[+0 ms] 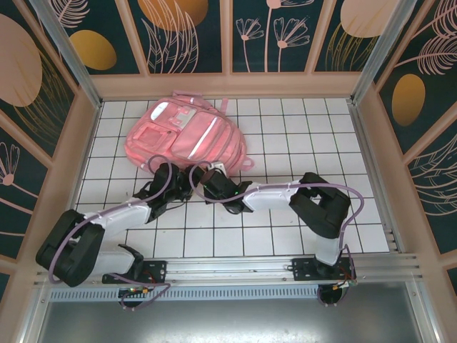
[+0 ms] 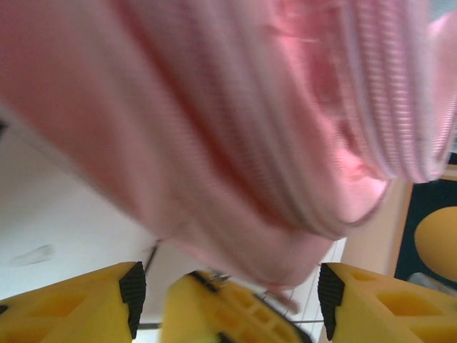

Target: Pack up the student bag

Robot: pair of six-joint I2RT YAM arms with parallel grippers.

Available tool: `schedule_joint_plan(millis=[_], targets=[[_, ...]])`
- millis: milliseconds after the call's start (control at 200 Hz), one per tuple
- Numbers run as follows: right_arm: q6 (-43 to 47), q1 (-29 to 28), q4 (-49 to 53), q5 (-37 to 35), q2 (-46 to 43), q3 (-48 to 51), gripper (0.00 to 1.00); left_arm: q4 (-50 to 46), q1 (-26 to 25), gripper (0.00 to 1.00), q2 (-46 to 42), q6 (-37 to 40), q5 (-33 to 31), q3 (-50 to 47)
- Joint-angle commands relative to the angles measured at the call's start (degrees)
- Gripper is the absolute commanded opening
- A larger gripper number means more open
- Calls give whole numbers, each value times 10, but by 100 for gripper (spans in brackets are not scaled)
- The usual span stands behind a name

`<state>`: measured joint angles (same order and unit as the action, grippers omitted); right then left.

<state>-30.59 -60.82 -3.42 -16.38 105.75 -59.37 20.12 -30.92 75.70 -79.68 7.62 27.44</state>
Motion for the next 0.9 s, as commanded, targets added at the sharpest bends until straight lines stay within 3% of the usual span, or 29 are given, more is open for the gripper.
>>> schedule_joint_plan(millis=[0, 205, 490, 896], targets=[[-16, -9, -6, 5, -40, 16, 0, 45, -9, 59, 29, -17, -49, 24], [-14, -8, 0, -9, -52, 20, 0, 3, -9, 0, 64, -22, -77, 45], [11, 45, 14, -26, -89, 59, 0, -185, -6, 0, -51, -32, -191, 14], [124, 195, -11, -6, -41, 34, 0, -334, 42, 0, -219, 11, -218, -34]])
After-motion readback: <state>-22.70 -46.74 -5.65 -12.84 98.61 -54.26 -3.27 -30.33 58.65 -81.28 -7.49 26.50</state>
